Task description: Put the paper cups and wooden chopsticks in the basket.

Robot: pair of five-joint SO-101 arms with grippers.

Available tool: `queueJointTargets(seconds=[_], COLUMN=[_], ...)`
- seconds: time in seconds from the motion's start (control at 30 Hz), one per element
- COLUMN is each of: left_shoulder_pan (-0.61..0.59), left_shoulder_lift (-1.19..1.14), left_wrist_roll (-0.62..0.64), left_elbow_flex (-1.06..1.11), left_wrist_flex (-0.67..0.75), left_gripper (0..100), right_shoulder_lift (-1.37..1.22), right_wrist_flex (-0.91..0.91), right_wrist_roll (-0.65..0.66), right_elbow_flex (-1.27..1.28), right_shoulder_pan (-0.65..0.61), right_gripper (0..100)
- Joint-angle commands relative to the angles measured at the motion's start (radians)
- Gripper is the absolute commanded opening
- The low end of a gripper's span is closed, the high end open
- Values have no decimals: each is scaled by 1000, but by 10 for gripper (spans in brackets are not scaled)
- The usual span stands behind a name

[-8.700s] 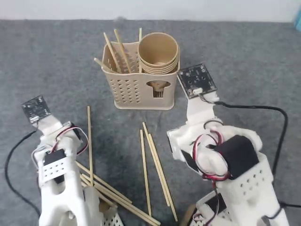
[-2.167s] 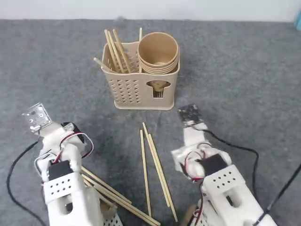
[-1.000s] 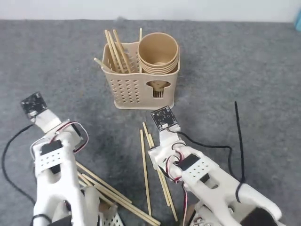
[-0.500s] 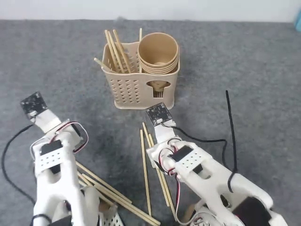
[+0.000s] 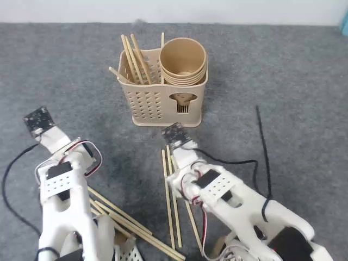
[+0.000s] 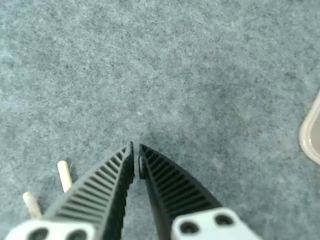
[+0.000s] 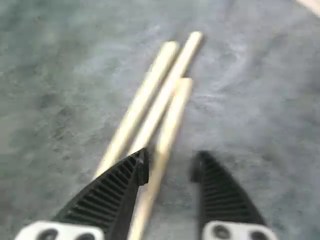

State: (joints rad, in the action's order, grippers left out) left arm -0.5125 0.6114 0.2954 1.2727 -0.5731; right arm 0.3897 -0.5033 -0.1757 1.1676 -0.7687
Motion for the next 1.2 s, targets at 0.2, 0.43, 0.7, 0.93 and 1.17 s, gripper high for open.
queueJointTargets(seconds=[0.2, 0.43, 0.7, 0.93, 1.17], left_shoulder_pan=[-3, -2, -2, -2, -2], left_shoulder_lift=[-2, -2, -2, -2, -2], left_wrist_roll=[0, 0, 0, 0, 0], left_elbow_flex=[-38, -39, -39, -39, -39], left_wrist_flex=[26, 28, 28, 28, 28], left_gripper=[15, 15, 15, 15, 15], right_shoulder_lift=[79, 360, 332, 73, -153], right_wrist_flex=[-30, -199, -199, -101, -90], right_wrist_roll=[83, 104, 103, 104, 106], right_elbow_flex=[-31, -84, -91, -118, -255], right_shoulder_pan=[94, 91, 38, 7, 10], right_gripper=[8, 6, 7, 117, 88])
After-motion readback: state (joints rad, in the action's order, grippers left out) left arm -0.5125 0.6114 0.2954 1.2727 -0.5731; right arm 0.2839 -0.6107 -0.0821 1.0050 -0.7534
